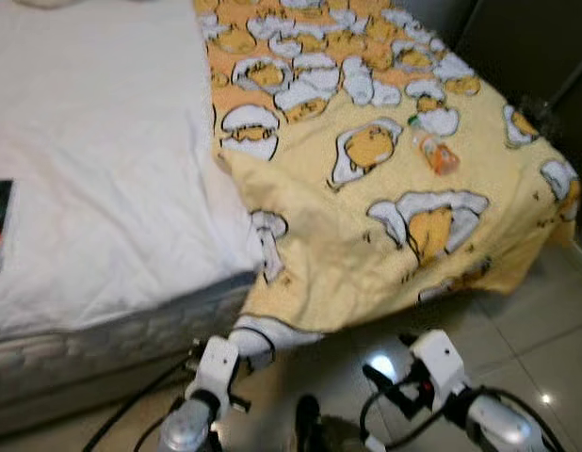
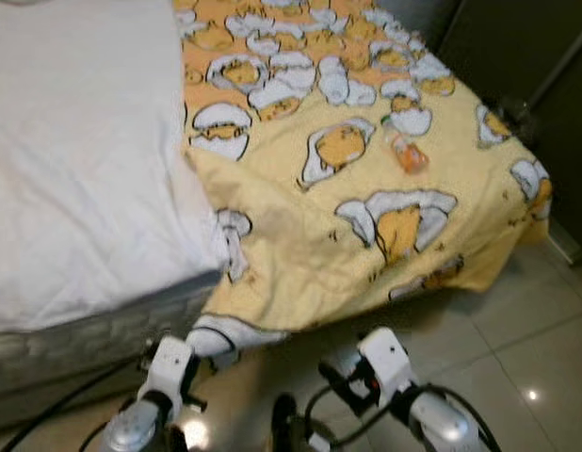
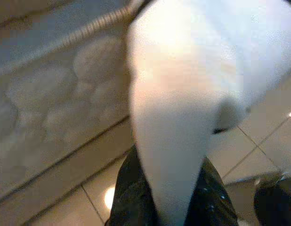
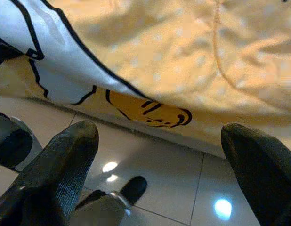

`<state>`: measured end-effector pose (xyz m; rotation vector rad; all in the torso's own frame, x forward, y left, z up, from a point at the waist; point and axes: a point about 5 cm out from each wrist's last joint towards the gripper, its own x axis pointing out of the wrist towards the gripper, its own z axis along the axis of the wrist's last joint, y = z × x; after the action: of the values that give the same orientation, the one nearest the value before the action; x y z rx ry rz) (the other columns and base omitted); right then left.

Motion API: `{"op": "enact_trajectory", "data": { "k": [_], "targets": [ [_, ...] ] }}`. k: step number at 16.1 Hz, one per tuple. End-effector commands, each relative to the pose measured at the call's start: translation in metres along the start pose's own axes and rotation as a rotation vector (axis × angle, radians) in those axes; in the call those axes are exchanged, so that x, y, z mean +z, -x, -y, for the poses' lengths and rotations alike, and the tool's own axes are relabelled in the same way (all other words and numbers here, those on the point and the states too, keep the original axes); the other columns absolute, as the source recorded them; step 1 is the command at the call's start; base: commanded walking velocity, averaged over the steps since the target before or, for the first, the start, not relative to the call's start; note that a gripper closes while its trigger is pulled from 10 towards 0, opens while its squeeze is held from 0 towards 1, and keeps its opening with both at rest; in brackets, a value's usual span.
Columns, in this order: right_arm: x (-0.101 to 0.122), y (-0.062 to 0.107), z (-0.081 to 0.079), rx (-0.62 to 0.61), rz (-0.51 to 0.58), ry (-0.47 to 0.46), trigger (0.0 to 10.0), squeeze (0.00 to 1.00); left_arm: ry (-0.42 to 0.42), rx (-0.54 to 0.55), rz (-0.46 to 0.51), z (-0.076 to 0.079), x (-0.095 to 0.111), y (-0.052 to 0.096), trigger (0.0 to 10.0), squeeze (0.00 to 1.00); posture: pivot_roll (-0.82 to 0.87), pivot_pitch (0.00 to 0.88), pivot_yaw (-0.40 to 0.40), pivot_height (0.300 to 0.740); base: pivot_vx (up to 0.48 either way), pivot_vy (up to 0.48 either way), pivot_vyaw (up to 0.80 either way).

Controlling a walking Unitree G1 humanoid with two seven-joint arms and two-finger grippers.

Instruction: Clean up the room

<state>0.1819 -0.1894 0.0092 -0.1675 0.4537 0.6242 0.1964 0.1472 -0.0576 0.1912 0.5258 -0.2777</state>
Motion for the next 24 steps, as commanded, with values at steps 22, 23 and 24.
{"op": "enact_trajectory", "data": {
  "k": [22,23,24],
  "targets": [
    [-0.013,0.025,-0.008,0.010,-0.046,0.005,10.0,0.00,-0.643,-0.166,-0.352,0.030,-0.024,-0.008,10.0,1.00,-0.24,0.186,-0.086,0.736,0.000,0.000,0.00],
    [-0.011,0.021,-0.008,0.004,-0.037,0.004,10.0,0.00,-0.641,-0.149,-0.344,0.027,-0.025,-0.007,10.0,1.00,-0.24,0.183,-0.081,0.736,0.000,0.000,0.00],
    [-0.008,0.018,-0.008,-0.002,-0.028,0.003,10.0,0.00,-0.623,-0.118,-0.310,0.022,-0.023,-0.007,10.0,1.00,-0.23,0.180,-0.075,0.736,0.000,0.000,0.00]
  ]
}}
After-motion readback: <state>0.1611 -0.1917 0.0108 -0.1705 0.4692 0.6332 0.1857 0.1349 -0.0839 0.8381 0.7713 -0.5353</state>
